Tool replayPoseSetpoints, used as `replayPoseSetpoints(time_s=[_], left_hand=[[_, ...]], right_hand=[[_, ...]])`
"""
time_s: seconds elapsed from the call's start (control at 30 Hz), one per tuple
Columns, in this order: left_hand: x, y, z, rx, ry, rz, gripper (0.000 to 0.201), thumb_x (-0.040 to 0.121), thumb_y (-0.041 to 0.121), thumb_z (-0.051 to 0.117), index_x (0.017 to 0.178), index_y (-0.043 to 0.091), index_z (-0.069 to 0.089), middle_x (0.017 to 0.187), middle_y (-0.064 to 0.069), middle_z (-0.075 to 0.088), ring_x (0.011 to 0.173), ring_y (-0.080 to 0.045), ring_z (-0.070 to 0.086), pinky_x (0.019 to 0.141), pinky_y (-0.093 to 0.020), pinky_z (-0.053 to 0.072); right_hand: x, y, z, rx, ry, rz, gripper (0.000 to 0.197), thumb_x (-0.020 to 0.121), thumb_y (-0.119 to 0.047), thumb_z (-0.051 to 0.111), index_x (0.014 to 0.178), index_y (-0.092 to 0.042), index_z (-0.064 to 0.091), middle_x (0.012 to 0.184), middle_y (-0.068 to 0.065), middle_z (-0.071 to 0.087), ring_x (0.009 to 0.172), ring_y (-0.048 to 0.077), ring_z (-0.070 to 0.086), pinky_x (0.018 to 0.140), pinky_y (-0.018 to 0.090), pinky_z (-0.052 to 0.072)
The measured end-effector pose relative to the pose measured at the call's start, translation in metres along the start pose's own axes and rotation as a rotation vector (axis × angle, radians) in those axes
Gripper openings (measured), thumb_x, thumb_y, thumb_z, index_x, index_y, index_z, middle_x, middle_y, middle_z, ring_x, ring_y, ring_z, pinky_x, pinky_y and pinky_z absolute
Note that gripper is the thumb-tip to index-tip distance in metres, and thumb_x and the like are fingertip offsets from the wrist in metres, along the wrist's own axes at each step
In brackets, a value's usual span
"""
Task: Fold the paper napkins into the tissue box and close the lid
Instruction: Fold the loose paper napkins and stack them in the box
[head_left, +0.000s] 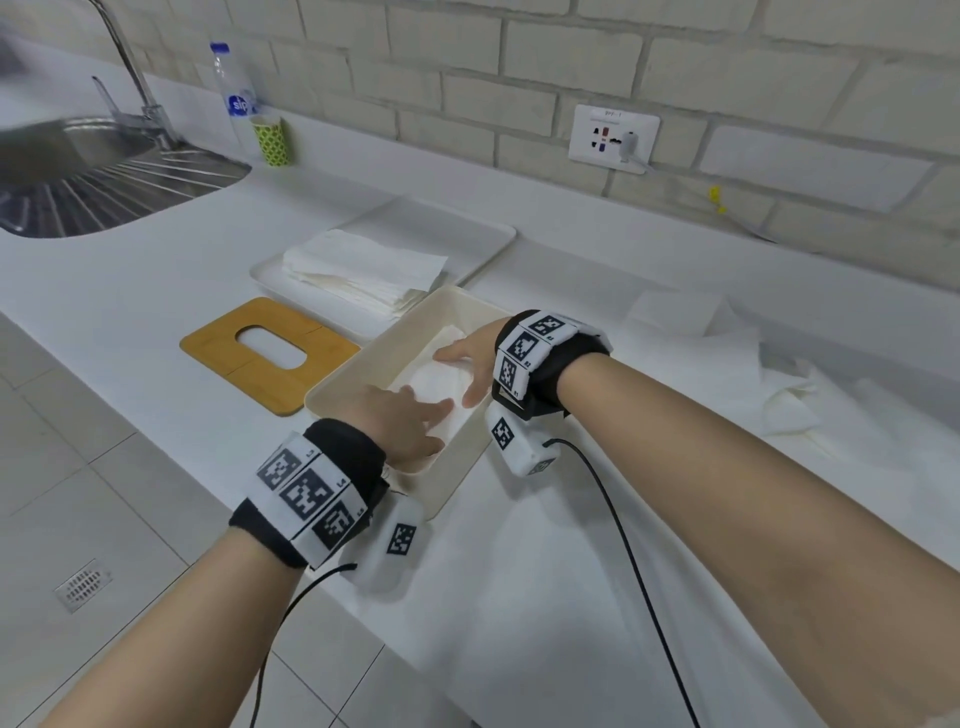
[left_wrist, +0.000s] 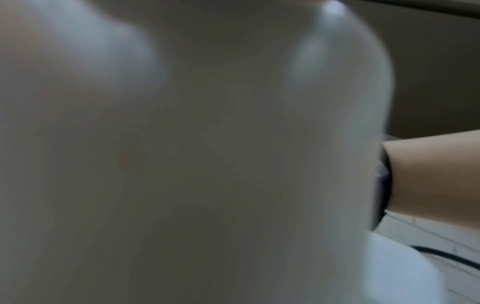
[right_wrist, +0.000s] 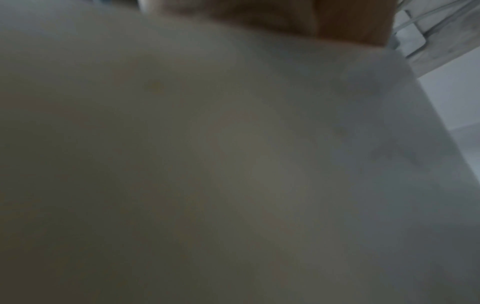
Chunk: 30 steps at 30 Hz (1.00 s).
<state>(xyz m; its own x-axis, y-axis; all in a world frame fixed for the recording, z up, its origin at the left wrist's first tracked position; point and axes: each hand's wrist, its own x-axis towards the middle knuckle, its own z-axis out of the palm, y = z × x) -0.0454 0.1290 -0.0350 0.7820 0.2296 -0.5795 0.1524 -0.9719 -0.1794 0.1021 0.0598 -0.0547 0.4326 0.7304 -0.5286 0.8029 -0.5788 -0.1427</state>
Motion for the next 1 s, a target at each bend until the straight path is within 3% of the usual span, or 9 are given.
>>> replayPoseSetpoints(time_s=[0.1, 0.17, 0.27, 0.4, 0.47, 0.53, 0.63, 0.77, 1.0], left_hand=[[-0.010, 0.002, -0.003, -0.069, 0.011, 0.047, 0.051, 0.102, 0.030, 0.026, 0.151, 0.036, 0.012, 0.157, -0.011, 0.021, 0.135, -0.026, 0.038, 0.104, -0.031, 0.031], [-0.015, 0.005, -0.003, -0.178, 0.015, 0.091, 0.050, 0.100, 0.018, 0.030, 0.147, 0.035, 0.030, 0.150, -0.008, 0.036, 0.128, -0.021, 0.045, 0.092, -0.023, 0.034], [-0.020, 0.009, -0.002, -0.305, 0.060, 0.108, 0.043, 0.100, 0.016, 0.033, 0.137, 0.031, 0.050, 0.133, -0.003, 0.055, 0.110, -0.018, 0.053, 0.082, -0.020, 0.036], [-0.029, 0.009, -0.005, -0.373, 0.093, 0.081, 0.040, 0.099, 0.016, 0.039, 0.134, 0.029, 0.052, 0.128, 0.001, 0.059, 0.096, -0.012, 0.048, 0.080, -0.019, 0.036], [-0.040, 0.009, -0.009, -0.393, 0.158, 0.051, 0.038, 0.100, 0.021, 0.039, 0.137, 0.025, 0.050, 0.137, 0.001, 0.052, 0.109, -0.013, 0.049, 0.088, -0.022, 0.035], [-0.055, 0.012, -0.010, -0.456, 0.284, 0.027, 0.040, 0.102, 0.030, 0.036, 0.141, 0.026, 0.044, 0.145, 0.003, 0.044, 0.124, -0.015, 0.046, 0.094, -0.024, 0.035], [-0.077, 0.036, -0.010, -0.593, 0.579, 0.116, 0.038, 0.098, 0.039, 0.040, 0.135, 0.031, 0.048, 0.134, 0.007, 0.053, 0.116, -0.014, 0.053, 0.092, -0.028, 0.042], [-0.068, 0.089, -0.006, -0.775, 0.746, 0.427, 0.032, 0.095, 0.032, 0.049, 0.126, 0.027, 0.056, 0.124, 0.011, 0.057, 0.107, -0.011, 0.056, 0.091, -0.034, 0.046], [-0.028, 0.177, 0.000, -0.612, 0.525, 0.642, 0.031, 0.096, 0.029, 0.048, 0.127, 0.025, 0.053, 0.126, 0.009, 0.053, 0.109, -0.013, 0.055, 0.091, -0.033, 0.045]], right_hand=[[-0.004, -0.003, -0.001, -0.021, 0.088, 0.022, 0.077, 0.086, -0.031, 0.065, 0.147, -0.015, 0.021, 0.152, 0.005, 0.027, 0.137, 0.021, 0.029, 0.104, 0.026, 0.026], [-0.004, -0.003, 0.000, -0.003, 0.146, 0.045, 0.069, 0.078, -0.031, 0.073, 0.135, -0.016, 0.037, 0.131, 0.010, 0.050, 0.111, 0.027, 0.051, 0.085, 0.030, 0.040], [-0.004, -0.001, 0.003, 0.034, 0.203, 0.047, 0.061, 0.070, -0.033, 0.078, 0.119, -0.018, 0.044, 0.103, 0.008, 0.058, 0.085, 0.024, 0.051, 0.068, 0.029, 0.039], [-0.016, -0.002, 0.001, 0.123, 0.299, 0.009, 0.041, 0.079, -0.025, 0.069, 0.115, -0.018, 0.053, 0.109, 0.000, 0.053, 0.100, 0.022, 0.052, 0.082, 0.031, 0.042], [-0.029, -0.001, 0.004, 0.174, 0.433, 0.002, 0.030, 0.085, -0.023, 0.060, 0.115, -0.019, 0.055, 0.122, 0.000, 0.052, 0.110, 0.021, 0.050, 0.092, 0.034, 0.042], [-0.050, 0.005, 0.012, 0.232, 0.574, 0.002, 0.030, 0.089, -0.025, 0.055, 0.118, -0.018, 0.054, 0.129, 0.000, 0.048, 0.115, 0.019, 0.047, 0.096, 0.037, 0.040], [-0.096, 0.025, 0.031, 0.303, 0.690, 0.030, 0.028, 0.090, -0.025, 0.055, 0.116, -0.015, 0.053, 0.126, 0.000, 0.046, 0.112, 0.019, 0.047, 0.095, 0.037, 0.040], [-0.162, 0.064, 0.070, 0.276, 0.655, 0.237, 0.025, 0.089, -0.030, 0.057, 0.109, -0.015, 0.055, 0.115, 0.000, 0.046, 0.105, 0.018, 0.049, 0.089, 0.036, 0.042], [-0.250, 0.115, 0.149, 0.218, 0.299, 0.709, 0.053, 0.076, -0.043, 0.068, 0.116, -0.015, 0.045, 0.116, 0.004, 0.041, 0.108, 0.023, 0.044, 0.080, 0.031, 0.041]])
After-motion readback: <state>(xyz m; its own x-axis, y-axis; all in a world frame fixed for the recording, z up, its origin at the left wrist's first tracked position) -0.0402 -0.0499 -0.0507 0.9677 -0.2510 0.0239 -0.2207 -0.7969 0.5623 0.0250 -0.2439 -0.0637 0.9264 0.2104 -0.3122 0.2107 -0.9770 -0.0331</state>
